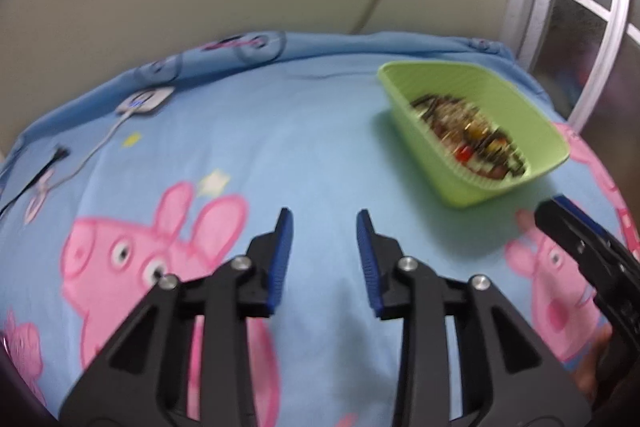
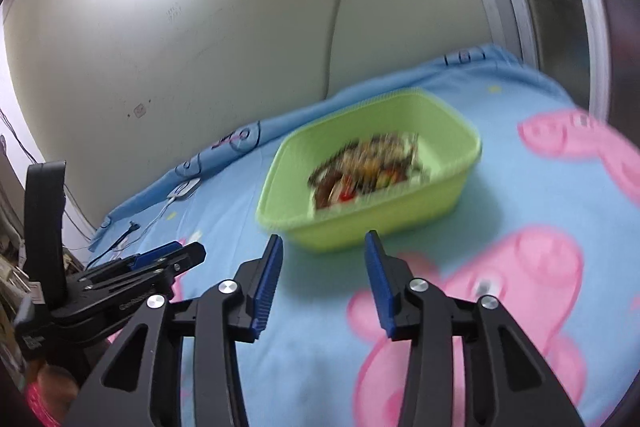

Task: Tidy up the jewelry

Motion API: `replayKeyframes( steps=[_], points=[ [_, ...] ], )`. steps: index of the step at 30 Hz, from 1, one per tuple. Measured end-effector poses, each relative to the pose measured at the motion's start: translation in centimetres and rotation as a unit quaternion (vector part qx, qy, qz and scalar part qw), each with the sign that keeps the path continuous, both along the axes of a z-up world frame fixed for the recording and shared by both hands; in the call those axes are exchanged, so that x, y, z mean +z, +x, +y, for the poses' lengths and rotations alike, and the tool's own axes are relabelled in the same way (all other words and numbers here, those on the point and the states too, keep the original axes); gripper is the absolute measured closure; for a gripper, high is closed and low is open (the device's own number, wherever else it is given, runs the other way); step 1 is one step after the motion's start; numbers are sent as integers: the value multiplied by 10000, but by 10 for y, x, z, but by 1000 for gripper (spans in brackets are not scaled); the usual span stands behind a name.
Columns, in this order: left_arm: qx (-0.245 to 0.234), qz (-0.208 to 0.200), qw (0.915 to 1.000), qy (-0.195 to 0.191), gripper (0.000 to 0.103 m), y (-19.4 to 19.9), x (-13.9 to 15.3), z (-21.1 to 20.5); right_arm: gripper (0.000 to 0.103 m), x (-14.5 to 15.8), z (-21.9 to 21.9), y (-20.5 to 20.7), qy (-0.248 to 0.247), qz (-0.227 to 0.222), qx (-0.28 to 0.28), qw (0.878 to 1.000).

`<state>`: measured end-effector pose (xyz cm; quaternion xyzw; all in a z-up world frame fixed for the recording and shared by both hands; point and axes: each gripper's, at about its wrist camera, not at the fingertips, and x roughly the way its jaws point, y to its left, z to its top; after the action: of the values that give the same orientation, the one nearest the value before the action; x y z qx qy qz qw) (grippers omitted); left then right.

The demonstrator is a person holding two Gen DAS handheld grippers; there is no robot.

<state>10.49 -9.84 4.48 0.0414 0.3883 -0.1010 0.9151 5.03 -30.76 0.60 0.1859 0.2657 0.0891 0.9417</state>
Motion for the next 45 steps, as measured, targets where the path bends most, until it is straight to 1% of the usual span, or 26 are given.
replayKeyframes(
  steps=[1,2,3,5,8,9,11,13,14,16,17,18,25,27,31,38,45],
  points=[
    [59,-10,10000,57,72,-5,-3,4,77,-4,6,-5,-6,56,-8,10000],
    [137,-13,9998,138,66,-10,-6,7,77,-6,8,-6,3,89,-22,10000],
    [178,-16,9997,171,58,-13,-8,9,76,-10,12,-10,57,155,-17,9999],
    [271,-56,9994,211,50,-24,-13,16,75,-14,16,-14,151,217,-7,9996],
    [355,-145,9987,334,36,-36,-17,19,72,-18,22,-27,163,170,-70,9997],
    [363,-174,9985,378,33,-40,-19,19,71,-18,22,-31,179,147,-83,9997],
    [400,-246,9976,500,31,-47,-21,19,68,-18,23,-36,201,85,-128,9997],
    [428,-297,9969,589,27,-54,-22,19,66,-19,23,-40,246,85,-142,9996],
    [445,-337,9965,626,22,-58,-22,18,66,-19,22,-40,272,95,-146,9995],
    [500,-431,9954,688,17,-63,-21,18,65,-20,20,-41,337,103,-183,9992],
    [532,-479,9948,728,12,-66,-21,18,65,-21,19,-42,360,101,-187,9991],
    [552,-518,9942,758,8,-68,-20,18,65,-21,19,-43,373,106,-183,9991],
    [630,-555,9935,774,7,-74,-19,20,64,-22,20,-43,389,139,-106,9991],
    [621,-511,9938,768,7,-74,-20,19,63,-23,20,-44,403,138,-104,9990],
    [693,-355,9926,927,7,-70,-25,17,62,-24,19,-44,441,154,-104,9989],
    [750,-102,9942,771,7,-63,-30,23,61,-26,18,-40,519,236,-75,9983],
    [783,1,9948,654,7,-61,-32,28,60,-28,19,-34,556,326,-12,9979]
  ],
)
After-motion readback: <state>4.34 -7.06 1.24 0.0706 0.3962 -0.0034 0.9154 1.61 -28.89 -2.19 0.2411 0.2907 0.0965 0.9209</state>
